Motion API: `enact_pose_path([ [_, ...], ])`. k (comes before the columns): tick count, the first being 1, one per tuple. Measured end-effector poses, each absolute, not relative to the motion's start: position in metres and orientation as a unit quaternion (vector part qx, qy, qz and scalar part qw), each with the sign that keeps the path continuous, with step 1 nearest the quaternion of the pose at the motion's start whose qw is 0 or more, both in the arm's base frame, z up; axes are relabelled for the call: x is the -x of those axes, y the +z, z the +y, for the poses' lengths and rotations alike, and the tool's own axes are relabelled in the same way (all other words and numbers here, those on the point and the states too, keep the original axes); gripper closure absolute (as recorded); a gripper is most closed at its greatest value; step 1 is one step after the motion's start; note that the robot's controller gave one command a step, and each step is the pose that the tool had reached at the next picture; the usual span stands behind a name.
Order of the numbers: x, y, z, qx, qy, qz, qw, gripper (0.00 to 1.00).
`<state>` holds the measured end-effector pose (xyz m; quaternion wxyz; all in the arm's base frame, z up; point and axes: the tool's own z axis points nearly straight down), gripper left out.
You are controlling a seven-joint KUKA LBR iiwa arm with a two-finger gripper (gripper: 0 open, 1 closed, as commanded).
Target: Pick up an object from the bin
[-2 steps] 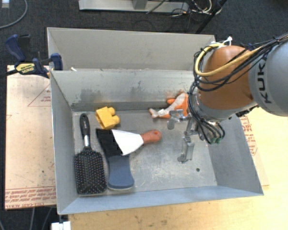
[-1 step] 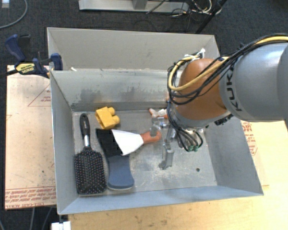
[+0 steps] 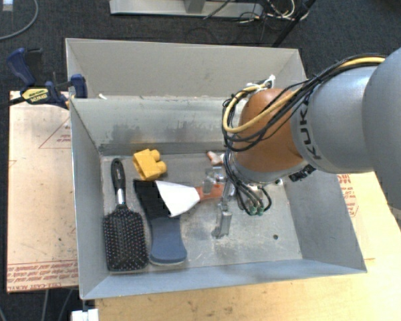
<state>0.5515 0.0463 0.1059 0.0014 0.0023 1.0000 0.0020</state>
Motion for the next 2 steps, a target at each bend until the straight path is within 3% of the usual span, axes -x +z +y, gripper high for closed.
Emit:
enact_pose_path([
  [1, -0.568, 0.092, 0.047, 0.108, 0.0, 0.994, 0.003, 0.0],
  [2, -0.58, 0.08, 0.044, 0.072, 0.002, 0.997, 0.003, 0.0],
])
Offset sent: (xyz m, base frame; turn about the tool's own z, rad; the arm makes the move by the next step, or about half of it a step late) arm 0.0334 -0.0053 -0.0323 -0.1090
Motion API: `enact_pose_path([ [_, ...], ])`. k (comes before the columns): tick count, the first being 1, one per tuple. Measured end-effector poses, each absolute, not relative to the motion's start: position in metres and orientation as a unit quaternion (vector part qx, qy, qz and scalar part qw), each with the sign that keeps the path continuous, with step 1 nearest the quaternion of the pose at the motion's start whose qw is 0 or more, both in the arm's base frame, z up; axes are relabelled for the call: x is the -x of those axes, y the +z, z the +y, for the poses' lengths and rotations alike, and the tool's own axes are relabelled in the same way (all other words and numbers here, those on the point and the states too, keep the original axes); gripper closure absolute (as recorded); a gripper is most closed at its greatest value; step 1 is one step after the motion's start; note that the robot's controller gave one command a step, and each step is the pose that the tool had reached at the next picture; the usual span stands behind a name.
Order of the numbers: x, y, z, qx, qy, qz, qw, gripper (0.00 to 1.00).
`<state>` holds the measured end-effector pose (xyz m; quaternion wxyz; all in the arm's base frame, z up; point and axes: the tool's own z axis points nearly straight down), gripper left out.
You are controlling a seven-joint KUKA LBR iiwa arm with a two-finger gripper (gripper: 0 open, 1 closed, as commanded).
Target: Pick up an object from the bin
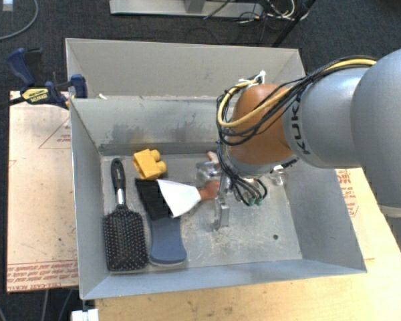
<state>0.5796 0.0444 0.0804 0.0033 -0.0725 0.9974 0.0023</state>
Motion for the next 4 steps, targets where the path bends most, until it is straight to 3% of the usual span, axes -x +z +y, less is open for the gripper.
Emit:
enact_pose_path([
  [1, -0.6271, 0.0813, 0.0409, 0.161, 0.001, 0.987, 0.006, 1.0],
  [4, -0.6313, 0.0752, 0.0358, 0.182, 0.001, 0.983, 0.007, 1.0],
])
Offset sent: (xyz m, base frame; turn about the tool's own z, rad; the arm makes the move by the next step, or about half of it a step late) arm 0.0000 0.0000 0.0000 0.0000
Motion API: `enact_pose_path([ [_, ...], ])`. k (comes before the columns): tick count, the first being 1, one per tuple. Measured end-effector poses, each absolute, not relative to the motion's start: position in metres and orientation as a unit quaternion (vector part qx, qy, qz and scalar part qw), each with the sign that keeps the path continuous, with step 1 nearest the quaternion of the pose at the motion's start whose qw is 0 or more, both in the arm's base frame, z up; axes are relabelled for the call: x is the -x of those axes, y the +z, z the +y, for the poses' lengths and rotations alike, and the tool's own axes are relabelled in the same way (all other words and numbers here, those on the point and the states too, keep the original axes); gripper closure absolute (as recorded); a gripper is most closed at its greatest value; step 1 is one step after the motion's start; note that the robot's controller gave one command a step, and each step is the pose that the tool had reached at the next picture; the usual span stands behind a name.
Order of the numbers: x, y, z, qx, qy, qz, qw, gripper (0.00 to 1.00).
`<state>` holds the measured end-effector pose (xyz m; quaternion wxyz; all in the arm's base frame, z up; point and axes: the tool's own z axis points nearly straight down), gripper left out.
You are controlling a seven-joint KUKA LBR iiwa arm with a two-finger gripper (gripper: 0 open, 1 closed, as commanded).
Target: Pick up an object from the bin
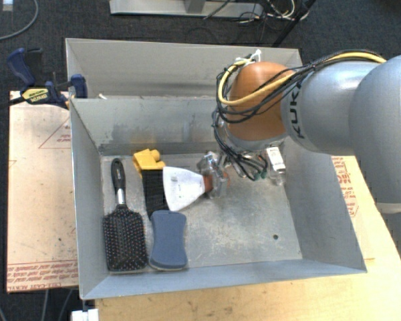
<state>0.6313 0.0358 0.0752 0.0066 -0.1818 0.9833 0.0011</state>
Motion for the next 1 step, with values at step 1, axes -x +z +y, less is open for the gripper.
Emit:
enact_pose_path([
  [1, -0.6318, 0.0728, 0.0395, 0.19, 0.001, 0.982, 0.008, 1.0],
])
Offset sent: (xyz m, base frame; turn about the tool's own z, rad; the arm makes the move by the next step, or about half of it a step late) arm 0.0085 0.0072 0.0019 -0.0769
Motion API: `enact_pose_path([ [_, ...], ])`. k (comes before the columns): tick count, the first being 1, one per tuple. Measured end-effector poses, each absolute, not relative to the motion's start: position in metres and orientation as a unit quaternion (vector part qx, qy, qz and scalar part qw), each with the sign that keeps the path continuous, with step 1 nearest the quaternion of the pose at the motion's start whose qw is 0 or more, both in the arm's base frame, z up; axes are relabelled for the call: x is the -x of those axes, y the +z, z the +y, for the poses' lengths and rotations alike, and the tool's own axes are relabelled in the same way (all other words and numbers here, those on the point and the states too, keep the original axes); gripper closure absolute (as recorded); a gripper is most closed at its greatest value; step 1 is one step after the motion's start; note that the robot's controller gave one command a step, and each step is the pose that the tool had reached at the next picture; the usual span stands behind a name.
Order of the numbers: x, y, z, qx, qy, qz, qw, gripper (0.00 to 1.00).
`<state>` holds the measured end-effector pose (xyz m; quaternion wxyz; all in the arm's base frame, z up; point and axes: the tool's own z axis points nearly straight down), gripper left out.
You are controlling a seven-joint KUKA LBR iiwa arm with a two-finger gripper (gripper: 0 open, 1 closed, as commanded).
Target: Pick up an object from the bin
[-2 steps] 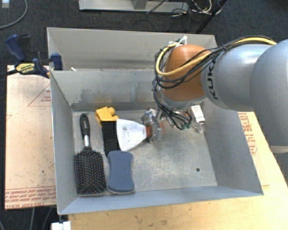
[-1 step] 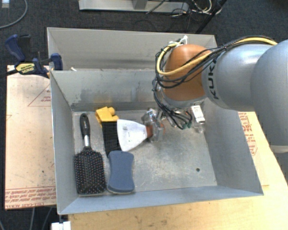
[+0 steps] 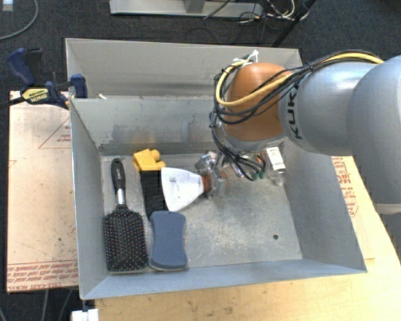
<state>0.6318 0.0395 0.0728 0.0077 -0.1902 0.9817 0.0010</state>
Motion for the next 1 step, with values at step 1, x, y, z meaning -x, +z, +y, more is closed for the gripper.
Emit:
enact_pose_path([
  [1, -0.639, 0.0761, 0.0432, 0.216, 0.001, 0.976, 0.008, 1.0],
])
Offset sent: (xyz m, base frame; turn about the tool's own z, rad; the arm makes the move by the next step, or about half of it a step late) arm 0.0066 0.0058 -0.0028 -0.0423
